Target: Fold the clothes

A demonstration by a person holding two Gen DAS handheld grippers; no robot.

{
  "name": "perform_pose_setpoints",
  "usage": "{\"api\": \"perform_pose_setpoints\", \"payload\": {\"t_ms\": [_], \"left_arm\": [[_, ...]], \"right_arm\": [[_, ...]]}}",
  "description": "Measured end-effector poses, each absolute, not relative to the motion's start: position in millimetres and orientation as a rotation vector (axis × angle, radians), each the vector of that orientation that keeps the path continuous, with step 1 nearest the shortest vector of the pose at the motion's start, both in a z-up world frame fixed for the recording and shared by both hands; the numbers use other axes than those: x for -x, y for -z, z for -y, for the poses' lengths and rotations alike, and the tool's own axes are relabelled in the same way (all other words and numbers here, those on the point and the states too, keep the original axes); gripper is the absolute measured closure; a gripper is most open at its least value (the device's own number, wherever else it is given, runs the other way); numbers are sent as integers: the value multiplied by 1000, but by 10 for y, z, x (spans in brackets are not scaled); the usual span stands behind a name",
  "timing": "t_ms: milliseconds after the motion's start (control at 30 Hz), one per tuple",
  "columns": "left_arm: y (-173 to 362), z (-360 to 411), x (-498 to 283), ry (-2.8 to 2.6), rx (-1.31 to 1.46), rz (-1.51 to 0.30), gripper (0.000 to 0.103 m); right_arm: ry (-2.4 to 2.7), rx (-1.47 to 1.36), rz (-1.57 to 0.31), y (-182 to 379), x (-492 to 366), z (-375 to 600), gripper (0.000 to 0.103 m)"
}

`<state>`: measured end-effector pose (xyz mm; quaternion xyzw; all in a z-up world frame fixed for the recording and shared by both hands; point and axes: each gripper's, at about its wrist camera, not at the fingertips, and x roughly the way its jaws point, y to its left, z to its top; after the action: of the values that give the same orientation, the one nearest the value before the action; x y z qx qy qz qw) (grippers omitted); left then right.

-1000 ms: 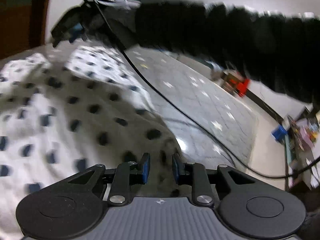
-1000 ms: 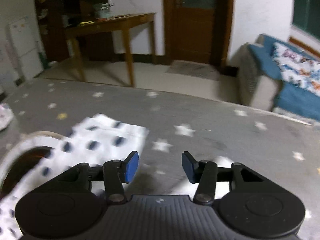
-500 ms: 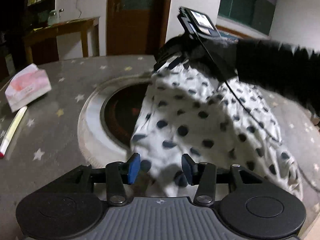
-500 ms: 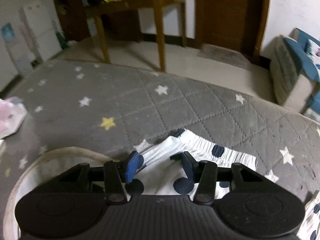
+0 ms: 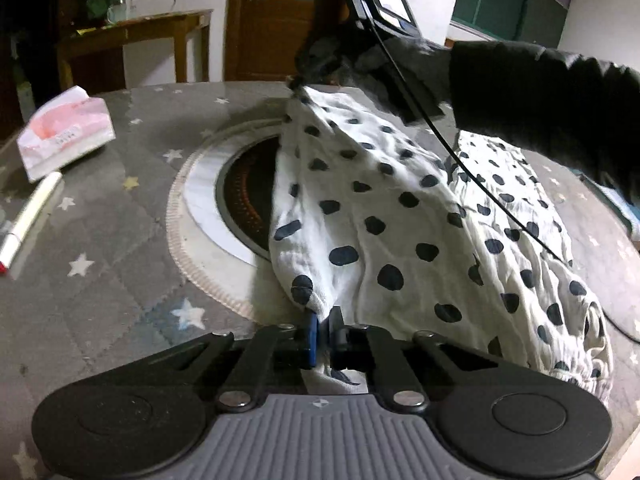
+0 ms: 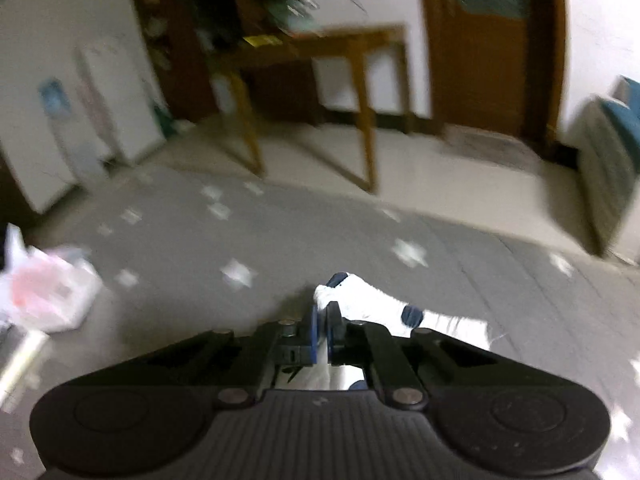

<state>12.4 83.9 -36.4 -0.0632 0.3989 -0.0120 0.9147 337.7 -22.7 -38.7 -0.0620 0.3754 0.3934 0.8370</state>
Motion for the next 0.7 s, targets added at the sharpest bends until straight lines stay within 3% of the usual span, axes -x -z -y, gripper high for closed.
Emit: {"api": "perform_pose_setpoints", "payload": {"t_ms": [67, 400, 567, 700], "left_arm": [[349, -828, -97, 14, 126, -823, 97], [146, -795, -2, 37, 107, -750, 87], [-23, -732, 40, 55, 85, -673, 76], [-71, -567, 20, 106, 75, -662, 75]], "right_arm": [[-863, 139, -791, 360, -3345, 171, 81], [-798, 245, -810, -9, -3082, 1274, 63], [-609, 201, -852, 94, -3054, 2337, 62], [-473, 144, -879, 304, -3093, 3026, 62]]}}
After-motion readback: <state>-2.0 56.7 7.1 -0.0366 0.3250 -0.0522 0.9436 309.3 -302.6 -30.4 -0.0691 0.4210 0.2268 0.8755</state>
